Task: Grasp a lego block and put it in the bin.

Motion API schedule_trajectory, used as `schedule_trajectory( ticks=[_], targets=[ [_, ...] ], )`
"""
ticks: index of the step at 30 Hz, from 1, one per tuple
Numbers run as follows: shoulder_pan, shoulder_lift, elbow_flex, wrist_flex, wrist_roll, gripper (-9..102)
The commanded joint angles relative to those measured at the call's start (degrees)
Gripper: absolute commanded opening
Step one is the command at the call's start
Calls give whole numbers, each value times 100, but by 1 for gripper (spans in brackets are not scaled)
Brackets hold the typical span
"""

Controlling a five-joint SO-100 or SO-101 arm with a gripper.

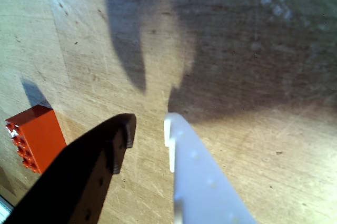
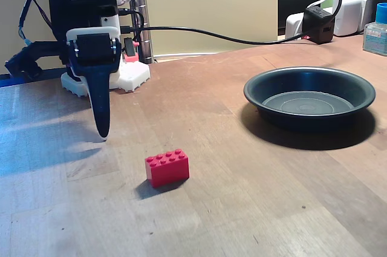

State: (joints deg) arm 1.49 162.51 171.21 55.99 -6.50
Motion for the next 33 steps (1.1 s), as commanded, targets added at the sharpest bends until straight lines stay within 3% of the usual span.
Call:
schedule_trajectory(
  ticks=[1, 6, 16, 23, 33],
  targets=[
    [-44, -105, -580, 123, -35, 1],
    [-272, -844, -1960, 1055, 26, 1],
    [-677, -4236, -6135, 3604, 44, 1],
    [-967, -5897, -7673, 3823, 53, 1],
    [-1266, -7348, -8534, 3744, 53, 1]
  ],
)
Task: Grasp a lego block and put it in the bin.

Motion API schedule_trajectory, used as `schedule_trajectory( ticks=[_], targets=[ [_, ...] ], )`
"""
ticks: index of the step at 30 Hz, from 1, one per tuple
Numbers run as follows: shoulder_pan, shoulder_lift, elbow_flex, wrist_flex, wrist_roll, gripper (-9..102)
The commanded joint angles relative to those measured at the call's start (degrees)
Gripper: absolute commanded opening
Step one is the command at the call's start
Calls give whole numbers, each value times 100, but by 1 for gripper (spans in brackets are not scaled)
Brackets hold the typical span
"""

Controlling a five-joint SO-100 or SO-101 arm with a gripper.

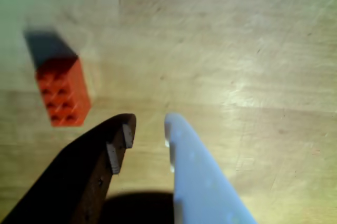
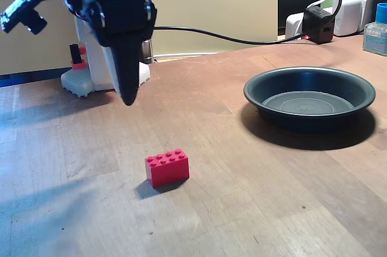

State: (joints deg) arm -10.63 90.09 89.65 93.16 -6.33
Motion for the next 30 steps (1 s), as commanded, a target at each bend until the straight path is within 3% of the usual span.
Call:
schedule_trajectory(
  ticks=[1, 15, 23, 30],
  targets=[
    [-114, -211, -439, 26, 35, 1],
    [-237, -1204, -1433, 18, -44, 2],
    [-237, -1239, -1406, 18, -53, 22],
    [-325, -1257, -1371, 9, -62, 24]
  ],
)
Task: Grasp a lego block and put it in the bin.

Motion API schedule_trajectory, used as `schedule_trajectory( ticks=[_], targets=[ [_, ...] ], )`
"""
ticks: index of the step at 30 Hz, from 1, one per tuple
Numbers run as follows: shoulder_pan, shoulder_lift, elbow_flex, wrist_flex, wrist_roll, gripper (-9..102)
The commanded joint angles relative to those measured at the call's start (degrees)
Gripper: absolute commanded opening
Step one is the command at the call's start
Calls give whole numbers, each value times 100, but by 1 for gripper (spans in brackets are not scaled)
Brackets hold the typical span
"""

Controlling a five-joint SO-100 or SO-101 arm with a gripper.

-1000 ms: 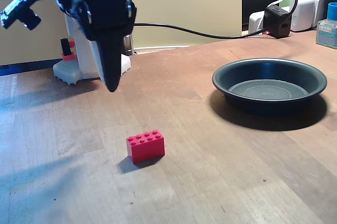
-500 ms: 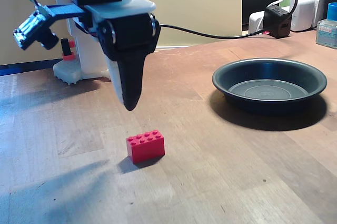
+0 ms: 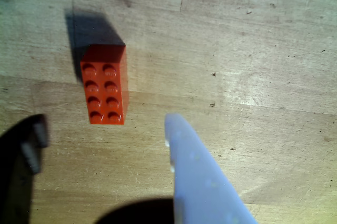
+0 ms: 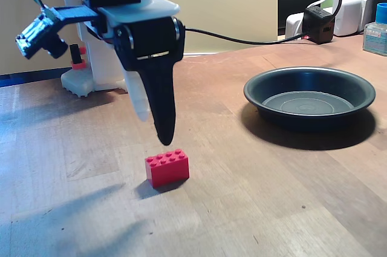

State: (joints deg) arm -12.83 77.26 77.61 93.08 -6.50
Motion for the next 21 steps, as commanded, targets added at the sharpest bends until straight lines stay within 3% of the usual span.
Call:
schedule_trajectory(
  ticks=[1, 9, 21],
  targets=[
    [-132, 26, -167, 18, -44, 24],
    [-211, -686, -255, -439, -35, 24],
    [-220, -791, -158, -501, 18, 23]
  ],
)
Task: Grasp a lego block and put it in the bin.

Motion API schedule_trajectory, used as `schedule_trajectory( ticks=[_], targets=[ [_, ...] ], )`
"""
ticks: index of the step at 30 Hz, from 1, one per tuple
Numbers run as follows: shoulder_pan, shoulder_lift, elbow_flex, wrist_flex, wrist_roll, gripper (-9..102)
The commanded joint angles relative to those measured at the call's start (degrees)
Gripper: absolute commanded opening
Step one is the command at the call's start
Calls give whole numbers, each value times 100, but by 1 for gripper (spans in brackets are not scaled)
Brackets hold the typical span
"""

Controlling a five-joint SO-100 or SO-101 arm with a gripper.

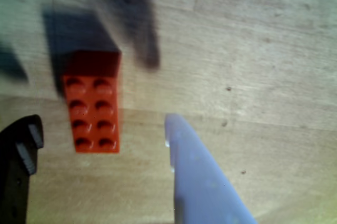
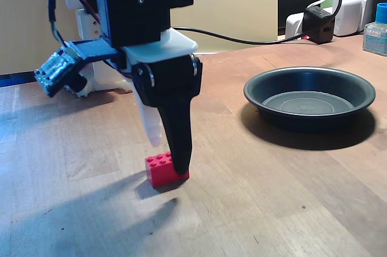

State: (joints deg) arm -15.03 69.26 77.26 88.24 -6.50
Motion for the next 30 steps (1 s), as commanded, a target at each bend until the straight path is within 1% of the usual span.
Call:
schedule_trajectory(
  ticks=[1, 3, 7, 10, 15, 19, 24, 26, 30],
  targets=[
    [0, 9, -123, -18, 26, 23],
    [0, 9, -114, -18, 35, 20],
    [0, 0, -26, -18, 35, 8],
    [0, 0, 167, -237, 35, 4],
    [18, 9, 571, -694, 35, 2],
    [18, 9, 598, -729, 44, 2],
    [35, 79, 589, -633, 53, 1],
    [26, 97, 519, -422, 141, -1],
    [-44, 114, 290, 97, 554, 0]
  ],
)
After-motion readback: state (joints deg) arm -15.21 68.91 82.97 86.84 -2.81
